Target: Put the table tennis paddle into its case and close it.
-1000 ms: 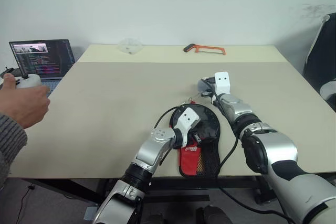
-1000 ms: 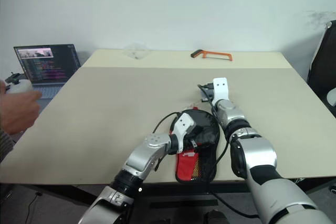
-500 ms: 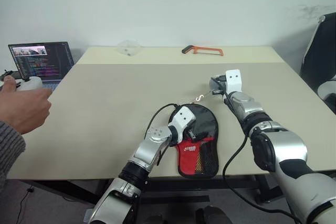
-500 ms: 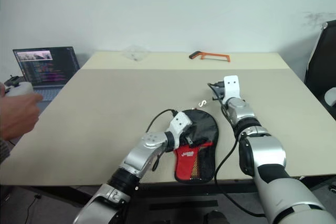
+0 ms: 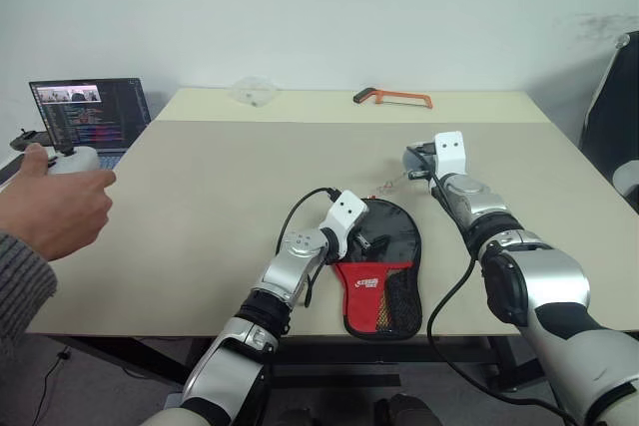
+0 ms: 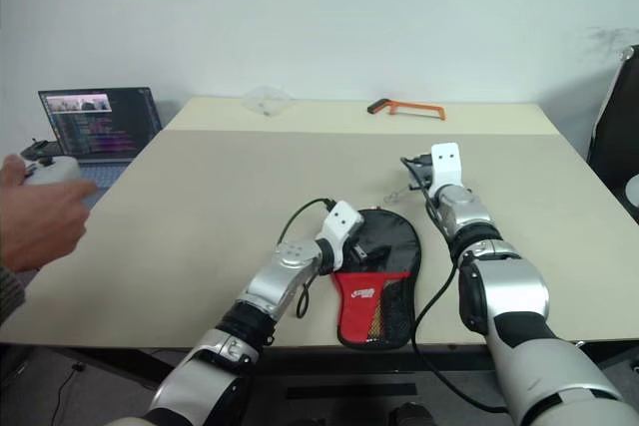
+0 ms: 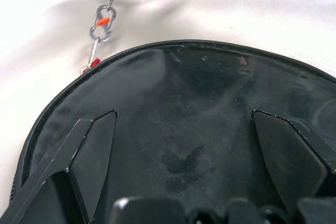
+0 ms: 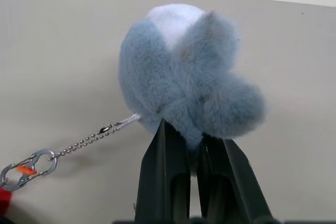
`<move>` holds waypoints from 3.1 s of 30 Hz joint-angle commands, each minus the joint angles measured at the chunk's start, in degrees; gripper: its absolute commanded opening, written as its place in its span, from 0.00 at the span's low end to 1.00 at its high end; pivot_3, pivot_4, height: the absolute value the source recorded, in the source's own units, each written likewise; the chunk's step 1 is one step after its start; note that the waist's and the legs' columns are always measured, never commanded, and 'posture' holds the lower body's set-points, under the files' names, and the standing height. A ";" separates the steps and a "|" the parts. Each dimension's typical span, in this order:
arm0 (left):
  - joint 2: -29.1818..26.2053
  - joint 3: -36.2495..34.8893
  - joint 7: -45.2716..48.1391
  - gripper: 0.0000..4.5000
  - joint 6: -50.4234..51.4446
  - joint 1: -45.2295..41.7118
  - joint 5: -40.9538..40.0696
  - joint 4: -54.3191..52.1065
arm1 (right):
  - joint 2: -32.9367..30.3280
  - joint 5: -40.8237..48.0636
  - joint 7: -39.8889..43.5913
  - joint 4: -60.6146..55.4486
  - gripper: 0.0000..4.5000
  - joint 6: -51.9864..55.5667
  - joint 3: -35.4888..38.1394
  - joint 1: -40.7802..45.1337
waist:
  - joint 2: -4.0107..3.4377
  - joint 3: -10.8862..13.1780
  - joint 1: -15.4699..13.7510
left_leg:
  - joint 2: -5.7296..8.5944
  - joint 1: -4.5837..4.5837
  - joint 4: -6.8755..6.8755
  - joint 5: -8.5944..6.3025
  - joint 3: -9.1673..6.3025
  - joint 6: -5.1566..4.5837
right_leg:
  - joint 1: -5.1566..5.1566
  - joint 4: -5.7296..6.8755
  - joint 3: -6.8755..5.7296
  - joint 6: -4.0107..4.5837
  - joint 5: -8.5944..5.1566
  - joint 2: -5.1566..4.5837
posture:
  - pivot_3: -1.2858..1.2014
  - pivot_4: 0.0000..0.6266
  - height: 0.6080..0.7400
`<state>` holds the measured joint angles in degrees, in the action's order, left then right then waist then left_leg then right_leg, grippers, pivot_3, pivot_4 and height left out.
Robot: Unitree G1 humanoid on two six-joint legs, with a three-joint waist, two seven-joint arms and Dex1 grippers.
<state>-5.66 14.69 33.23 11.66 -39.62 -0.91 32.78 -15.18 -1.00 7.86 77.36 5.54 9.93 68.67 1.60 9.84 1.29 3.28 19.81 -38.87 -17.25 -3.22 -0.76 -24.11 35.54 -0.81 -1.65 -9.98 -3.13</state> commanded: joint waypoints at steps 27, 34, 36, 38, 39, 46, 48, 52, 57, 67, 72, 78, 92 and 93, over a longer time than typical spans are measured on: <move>0.34 2.77 0.58 1.00 0.84 1.18 4.53 8.24 | -24.27 0.09 35.36 -52.81 0.00 25.87 -13.70 -27.39 | -0.71 -0.42 -1.31 | 0.10 0.17 0.05 -0.14 0.04 -0.37 | 0.10 -0.58 -0.03 -0.48 0.00 -0.01 | 0.52 0.24 1.00; 1.12 3.13 1.03 1.00 0.09 -0.29 4.82 10.54 | -39.34 2.37 52.31 -77.35 0.00 28.11 -16.90 -37.62 | -0.70 -0.41 -1.32 | 0.10 0.11 0.04 -0.16 0.08 -0.35 | 0.18 -0.59 -0.16 -0.65 -0.09 0.00 | 0.52 0.24 1.00; 1.47 3.17 0.88 1.00 -0.27 -0.95 5.03 11.67 | -41.74 2.95 54.76 -80.90 0.00 27.30 -17.34 -39.20 | -0.65 -0.40 -1.33 | 0.11 0.09 0.03 -0.17 0.08 -0.34 | 0.21 -0.61 -0.18 -0.72 -0.13 0.00 | 0.52 0.24 1.00; 1.79 3.37 0.70 1.00 -0.47 -1.61 5.35 12.92 | -43.65 3.40 57.07 -83.77 0.00 25.74 -17.89 -41.13 | -0.59 -0.40 -1.45 | 0.12 0.08 0.04 -0.17 0.05 -0.34 | 0.25 -0.65 -0.19 -0.75 -0.14 0.00 | 0.52 0.24 1.00; 1.91 3.49 0.67 1.00 -0.50 -1.86 5.53 13.43 | -44.59 3.60 58.31 -85.04 0.00 24.87 -18.08 -42.30 | -0.57 -0.40 -1.57 | 0.12 0.08 0.04 -0.18 0.00 -0.34 | 0.28 -0.67 -0.18 -0.77 -0.15 -0.01 | 0.52 0.24 1.00; 2.76 4.11 0.27 1.00 -0.55 -3.29 6.45 16.17 | -50.59 5.45 64.08 -92.42 0.00 19.79 -16.43 -52.76 | -0.53 -0.41 -2.43 | 0.13 0.13 0.05 -0.27 -0.14 -0.34 | 0.31 -0.80 -0.19 -0.83 -0.20 -0.10 | 0.52 0.24 1.00; 3.03 4.24 0.24 1.00 -0.40 -3.57 6.55 16.74 | -50.63 7.52 64.31 -94.49 0.00 20.20 -14.93 -54.97 | -0.50 -0.41 -2.53 | 0.05 0.10 0.05 -0.32 -0.15 -0.28 | 0.36 -0.85 -0.21 -0.84 -0.21 -0.09 | 0.52 0.24 1.00; 3.61 4.40 0.35 1.00 0.13 -3.62 6.74 16.80 | -52.14 8.96 65.21 -98.04 0.00 19.97 -13.43 -59.38 | -0.49 -0.40 -2.67 | 0.04 0.10 0.06 -0.34 -0.19 -0.26 | 0.40 -0.91 -0.25 -0.84 -0.22 -0.09 | 0.52 0.24 1.00; 4.21 4.75 0.71 1.00 0.35 -3.55 7.71 17.17 | -54.26 13.76 68.11 -107.36 0.00 22.25 -11.96 -66.41 | -0.48 -0.44 -2.76 | 0.00 0.11 0.08 -0.38 -0.43 -0.24 | 0.57 -1.15 -0.48 -0.85 -0.22 -0.10 | 0.52 0.24 1.00; 5.34 5.14 0.73 1.00 0.87 -3.58 8.68 18.33 | -57.12 20.26 69.72 -120.79 0.00 25.91 -11.26 -76.42 | -0.52 -0.52 -2.97 | -0.05 0.18 0.08 -0.65 -1.02 0.15 | 0.92 -1.54 -1.31 -0.84 -0.27 -0.20 | 0.52 0.24 1.00; 5.41 5.11 0.93 1.00 0.40 -4.30 9.16 19.66 | -56.87 22.89 68.02 -126.71 0.00 28.80 -12.35 -79.51 | -0.49 -0.54 -2.98 | -0.06 0.22 0.09 -0.67 -1.16 0.20 | 0.95 -1.54 -1.38 -0.86 -0.36 -0.21 | 0.52 0.24 1.00; 5.78 4.87 0.98 1.00 -0.27 -5.53 9.69 21.49 | -57.03 23.80 66.15 -129.91 0.00 31.03 -12.57 -81.45 | -0.43 -0.61 -2.98 | -0.05 0.20 0.08 -0.68 -1.14 0.22 | 0.97 -1.55 -1.44 -0.87 -0.36 -0.27 | 0.52 0.24 1.00; 5.31 4.42 6.43 1.00 -3.90 -4.73 7.81 17.90 | -51.00 19.41 58.75 -108.71 0.13 31.64 -15.22 -59.84 | -0.43 -0.62 -2.93 | -0.08 0.22 0.15 -0.63 -1.15 0.12 | 0.92 -1.56 -1.63 -0.80 -0.40 -0.37 | 0.52 0.24 1.00; 5.00 4.75 7.77 1.00 -4.24 -3.95 7.68 16.27 | -50.87 18.88 59.22 -107.83 0.18 31.02 -16.10 -59.19 | -0.47 -0.63 -2.90 | -0.07 0.28 0.17 -0.53 -1.13 -0.06 | 0.83 -1.56 -1.60 -0.77 -0.42 -0.37 | 0.52 0.24 1.00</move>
<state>0.03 15.98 38.01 5.88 -47.68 4.80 46.69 -66.12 18.98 66.98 -31.46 37.81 -5.26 8.28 1.13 9.21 -1.61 3.23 20.15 -38.69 -17.80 -4.34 -0.80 -23.34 33.98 -2.39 -2.36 -10.45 -3.50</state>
